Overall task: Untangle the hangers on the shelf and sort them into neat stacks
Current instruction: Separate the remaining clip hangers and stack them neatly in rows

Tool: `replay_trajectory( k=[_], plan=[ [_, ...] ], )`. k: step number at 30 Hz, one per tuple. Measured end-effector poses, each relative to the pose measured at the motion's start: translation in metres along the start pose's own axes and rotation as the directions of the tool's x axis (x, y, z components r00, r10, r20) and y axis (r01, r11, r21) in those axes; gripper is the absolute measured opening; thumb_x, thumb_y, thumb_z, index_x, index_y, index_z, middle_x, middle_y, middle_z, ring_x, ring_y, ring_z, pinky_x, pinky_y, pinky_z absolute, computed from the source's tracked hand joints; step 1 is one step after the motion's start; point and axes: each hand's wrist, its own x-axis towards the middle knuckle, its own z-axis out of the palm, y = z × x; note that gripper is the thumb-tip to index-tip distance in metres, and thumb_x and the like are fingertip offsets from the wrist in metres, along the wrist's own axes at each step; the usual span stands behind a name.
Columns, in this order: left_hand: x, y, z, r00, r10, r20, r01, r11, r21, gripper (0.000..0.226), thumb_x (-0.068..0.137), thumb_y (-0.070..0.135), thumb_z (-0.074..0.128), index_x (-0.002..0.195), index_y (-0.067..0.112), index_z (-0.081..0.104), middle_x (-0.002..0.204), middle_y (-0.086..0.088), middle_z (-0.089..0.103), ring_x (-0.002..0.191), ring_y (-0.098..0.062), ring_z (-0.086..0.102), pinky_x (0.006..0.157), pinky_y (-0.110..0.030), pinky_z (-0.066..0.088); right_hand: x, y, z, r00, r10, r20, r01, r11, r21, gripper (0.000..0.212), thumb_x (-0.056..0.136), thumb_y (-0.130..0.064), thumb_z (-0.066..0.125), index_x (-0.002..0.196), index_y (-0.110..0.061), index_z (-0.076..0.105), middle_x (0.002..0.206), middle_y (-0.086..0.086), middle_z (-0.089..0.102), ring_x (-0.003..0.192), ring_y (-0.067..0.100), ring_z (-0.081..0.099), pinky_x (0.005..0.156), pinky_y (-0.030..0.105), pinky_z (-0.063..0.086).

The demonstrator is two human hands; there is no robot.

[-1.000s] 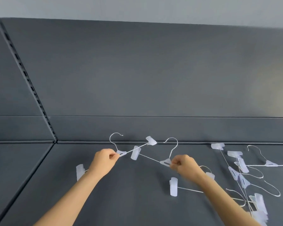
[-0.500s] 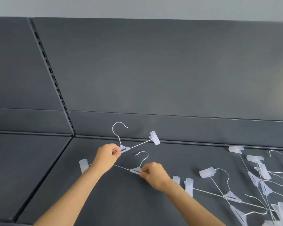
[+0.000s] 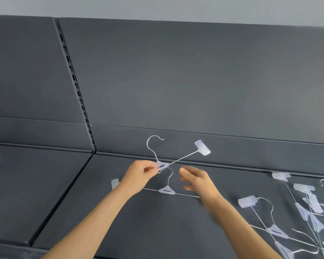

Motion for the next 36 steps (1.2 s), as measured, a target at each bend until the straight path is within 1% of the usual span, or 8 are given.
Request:
replay_trajectory(
  k=[5,8,12,14,17,23,30,36],
  plan=[
    [0.006,0.038,0.024,0.990,0.023,0.143,0.005,0.981,-0.193,0.018,0.088,0.017,0.057,0.081,0.008,0.070,0.067,0.000,0.053,0.061,-0.011,0.044,0.064,-0.022,0.037,-0.002,-0.037,-0.005,0.958,-0.213,-0.190,0.227,0.973,0.052,0.017,0.090,-0.012,0.049,0.089,-0.009,0.066,0.084,0.000,0.068,0.089,0.020,0.064,0.083,0.029,0.051],
    [0.012,0.038,0.014,0.999,0.010,0.049,-0.004,0.992,-0.125,0.010,0.086,0.021,0.060,0.080,0.023,0.067,0.074,0.003,0.056,0.070,-0.014,0.049,0.069,-0.024,0.039,-0.003,-0.053,-0.023,0.904,-0.329,-0.271,0.278,0.937,-0.210,0.019,0.090,-0.007,0.043,0.083,-0.002,0.061,0.074,0.009,0.063,0.075,0.030,0.060,0.070,0.038,0.054],
    [0.012,0.037,-0.014,0.986,-0.090,-0.141,0.006,0.861,-0.509,0.017,0.093,0.025,0.051,0.091,0.017,0.066,0.087,-0.007,0.063,0.071,-0.018,0.058,0.063,-0.023,0.048,0.003,-0.044,-0.025,0.881,-0.464,-0.096,0.126,0.425,-0.897,0.014,0.079,0.001,0.051,0.077,-0.010,0.043,0.057,0.005,0.038,0.045,0.025,0.033,0.039,0.028,0.023],
    [0.009,0.039,-0.019,0.995,-0.076,-0.067,0.014,0.760,-0.650,0.025,0.097,0.030,0.039,0.101,0.019,0.061,0.087,-0.008,0.062,0.070,-0.021,0.060,0.057,-0.024,0.051,0.001,-0.034,-0.008,0.884,-0.467,0.005,0.086,0.153,-0.984,0.050,0.036,-0.001,0.078,0.059,-0.018,0.036,0.043,0.000,0.029,0.030,0.020,0.022,0.039,0.020,-0.005],
    [0.000,0.035,-0.017,0.997,-0.083,-0.003,0.071,0.876,-0.476,0.017,0.093,0.018,0.052,0.108,0.017,0.060,0.086,-0.004,0.062,0.069,-0.020,0.061,0.056,-0.023,0.052,0.015,0.004,0.005,0.831,-0.555,0.027,0.125,0.141,-0.982,0.074,-0.001,-0.004,0.074,0.050,-0.021,0.023,0.036,0.002,0.018,0.032,0.018,0.012,0.052,0.015,-0.015],
    [-0.015,-0.001,-0.031,0.990,-0.102,0.093,0.122,0.963,-0.240,0.023,0.065,0.013,0.057,0.087,0.010,0.062,0.074,0.005,0.057,0.067,-0.010,0.055,0.072,-0.023,0.041,0.009,0.039,0.005,0.932,-0.358,0.052,0.104,0.128,-0.986,0.039,0.019,-0.027,0.087,0.041,-0.025,0.054,0.036,-0.004,0.042,0.032,0.010,0.045,0.039,0.015,0.027],
    [-0.034,-0.061,-0.036,0.965,-0.254,0.073,0.259,0.963,-0.077,0.038,0.079,-0.007,0.056,0.090,0.028,0.062,0.090,-0.006,0.062,0.077,-0.018,0.057,0.073,-0.021,0.043,0.007,0.055,0.002,0.890,-0.453,0.047,0.122,0.138,-0.983,0.044,0.010,-0.003,0.060,0.034,-0.023,0.030,0.049,-0.004,0.014,0.043,0.014,0.015,0.043,0.016,0.005],
    [-0.022,-0.078,-0.014,0.971,-0.231,-0.054,0.225,0.822,0.523,0.038,0.082,0.014,0.056,0.117,0.028,0.057,0.133,0.003,0.043,0.118,-0.021,0.039,0.097,-0.031,0.033,0.008,0.073,0.014,0.919,-0.393,0.009,0.075,0.152,-0.985,0.036,0.012,-0.008,0.076,0.036,-0.024,0.053,0.038,-0.007,0.045,0.035,0.012,0.031,0.043,0.015,0.005]
  ],
)
